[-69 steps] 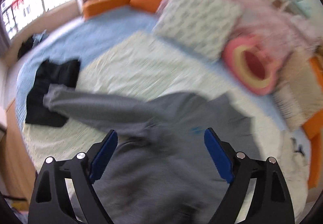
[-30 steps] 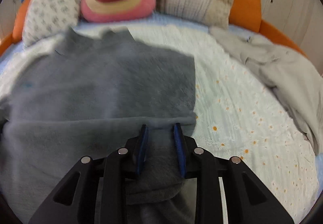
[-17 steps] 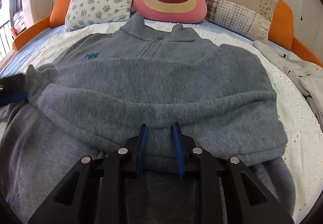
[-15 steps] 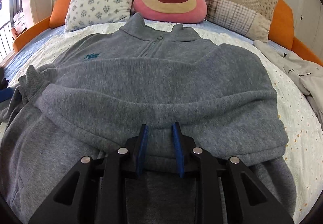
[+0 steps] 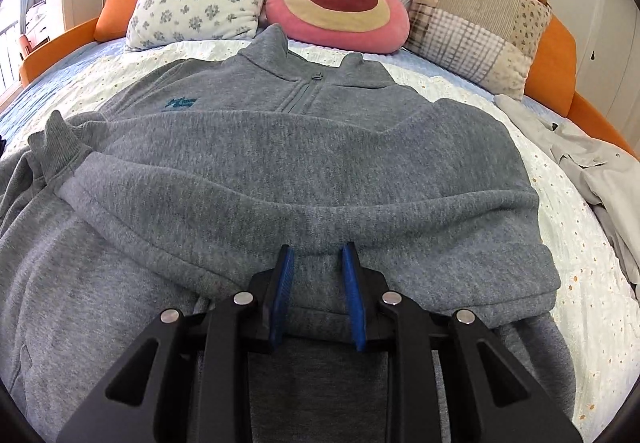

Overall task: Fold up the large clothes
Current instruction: 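Grasp the other sleeve cuff with the left tool and lift it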

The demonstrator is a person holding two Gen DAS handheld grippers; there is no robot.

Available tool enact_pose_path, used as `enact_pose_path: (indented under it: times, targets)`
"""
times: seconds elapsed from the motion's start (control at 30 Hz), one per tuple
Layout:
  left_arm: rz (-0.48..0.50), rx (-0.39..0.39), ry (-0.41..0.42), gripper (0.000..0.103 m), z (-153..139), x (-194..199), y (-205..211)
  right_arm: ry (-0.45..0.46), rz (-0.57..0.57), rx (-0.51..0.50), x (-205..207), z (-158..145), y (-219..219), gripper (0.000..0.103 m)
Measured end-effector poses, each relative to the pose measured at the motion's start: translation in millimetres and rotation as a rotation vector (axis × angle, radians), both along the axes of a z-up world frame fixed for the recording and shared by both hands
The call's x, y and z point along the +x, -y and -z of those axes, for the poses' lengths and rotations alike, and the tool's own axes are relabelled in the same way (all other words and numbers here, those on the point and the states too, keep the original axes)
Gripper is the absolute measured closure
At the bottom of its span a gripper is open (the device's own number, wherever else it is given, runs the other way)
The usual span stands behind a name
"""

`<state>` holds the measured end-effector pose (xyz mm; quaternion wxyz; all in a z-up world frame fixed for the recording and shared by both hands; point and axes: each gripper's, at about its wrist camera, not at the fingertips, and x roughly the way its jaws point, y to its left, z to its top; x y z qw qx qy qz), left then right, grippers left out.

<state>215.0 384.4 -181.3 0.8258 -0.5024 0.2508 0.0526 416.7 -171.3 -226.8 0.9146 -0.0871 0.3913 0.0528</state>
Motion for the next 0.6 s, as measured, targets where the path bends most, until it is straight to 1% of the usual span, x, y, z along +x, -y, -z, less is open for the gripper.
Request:
enact_pose_path:
  times: [0.07,0.1,0.13,0.23,0.27,0.4,0.53,0.6]
  targets:
    - [-0.046,-0.092,0.006,0.008,13.2,-11.5,-20.0,0.001,0.001,-0.005,0.0,-0.1,-1.0,0.077]
    - [-0.068,-0.113,-0.007,0.008,18.4,-15.5,-25.7,0.002,0.001,-0.007,-0.1,-0.2,-2.2,0.077]
    - [-0.099,-0.117,-0.032,0.008,23.1,-20.2,-30.8,0.002,0.001,-0.01,0.0,-0.3,-2.6,0.077]
    - [-0.139,-0.108,-0.09,0.008,29.7,-25.5,-39.6,0.004,0.001,-0.013,-0.6,-0.3,-3.4,0.077]
    - [-0.139,-0.122,-0.087,0.008,32.4,-25.1,-40.5,0.004,0.001,-0.014,-0.6,-0.4,-3.2,0.077]
    - [-0.142,-0.132,-0.089,0.008,36.4,-14.1,-45.5,0.004,0.0,-0.014,-0.7,-0.5,-3.0,0.077]
    - [-0.137,-0.129,-0.078,0.008,34.0,0.7,-49.8,0.004,0.0,-0.013,-0.6,-0.4,-2.9,0.077]
    - [-0.144,-0.118,-0.087,0.008,33.6,7.2,-53.6,0.004,0.0,-0.012,-0.7,-0.3,-2.9,0.077]
